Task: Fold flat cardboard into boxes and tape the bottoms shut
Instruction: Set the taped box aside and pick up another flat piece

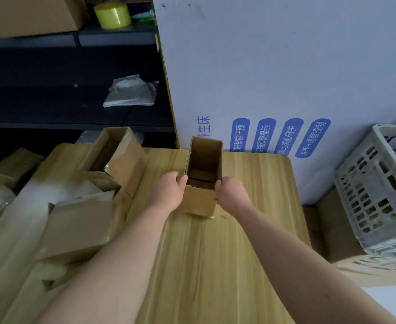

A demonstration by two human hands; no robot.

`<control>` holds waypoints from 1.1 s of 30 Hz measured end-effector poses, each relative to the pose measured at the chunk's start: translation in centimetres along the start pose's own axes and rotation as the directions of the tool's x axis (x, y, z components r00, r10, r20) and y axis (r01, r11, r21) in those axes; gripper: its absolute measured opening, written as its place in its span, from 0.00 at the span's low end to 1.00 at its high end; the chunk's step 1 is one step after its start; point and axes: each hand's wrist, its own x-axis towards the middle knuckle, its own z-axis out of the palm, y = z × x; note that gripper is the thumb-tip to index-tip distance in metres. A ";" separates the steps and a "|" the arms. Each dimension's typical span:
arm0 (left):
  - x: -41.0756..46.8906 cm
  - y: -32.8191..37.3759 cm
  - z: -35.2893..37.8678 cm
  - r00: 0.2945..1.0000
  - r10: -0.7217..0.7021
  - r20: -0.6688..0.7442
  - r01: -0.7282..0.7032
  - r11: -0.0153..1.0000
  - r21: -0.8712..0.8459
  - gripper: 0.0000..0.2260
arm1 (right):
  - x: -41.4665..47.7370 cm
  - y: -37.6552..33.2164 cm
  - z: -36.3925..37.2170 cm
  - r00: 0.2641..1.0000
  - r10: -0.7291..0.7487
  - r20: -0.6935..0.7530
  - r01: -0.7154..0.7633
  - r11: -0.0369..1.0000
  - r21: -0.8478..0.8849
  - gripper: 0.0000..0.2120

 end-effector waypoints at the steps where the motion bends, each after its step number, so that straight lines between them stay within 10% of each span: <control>1: 0.2 -1.0 -1.0 1.000 -0.008 -0.028 0.009 1.000 0.025 0.20 | 0.0 -0.8 0.7 1.000 0.007 0.003 -0.007 1.000 0.001 0.16; 10: 4.3 -10.4 -8.8 0.972 0.008 -0.236 0.043 0.976 0.211 0.18 | 0.2 -8.3 5.7 0.997 -0.075 -0.015 0.071 0.982 -0.176 0.15; 18: 7.9 -15.4 -10.0 0.998 -0.014 -0.062 0.030 0.963 0.269 0.11 | 1.0 -10.2 8.0 0.996 -0.071 -0.051 0.052 0.953 -0.297 0.15; 33: 3.8 -2.1 -4.8 0.959 0.280 -0.039 -0.267 0.943 0.200 0.18 | -0.3 -3.2 -1.4 0.954 0.108 -0.279 -0.158 0.974 -0.162 0.16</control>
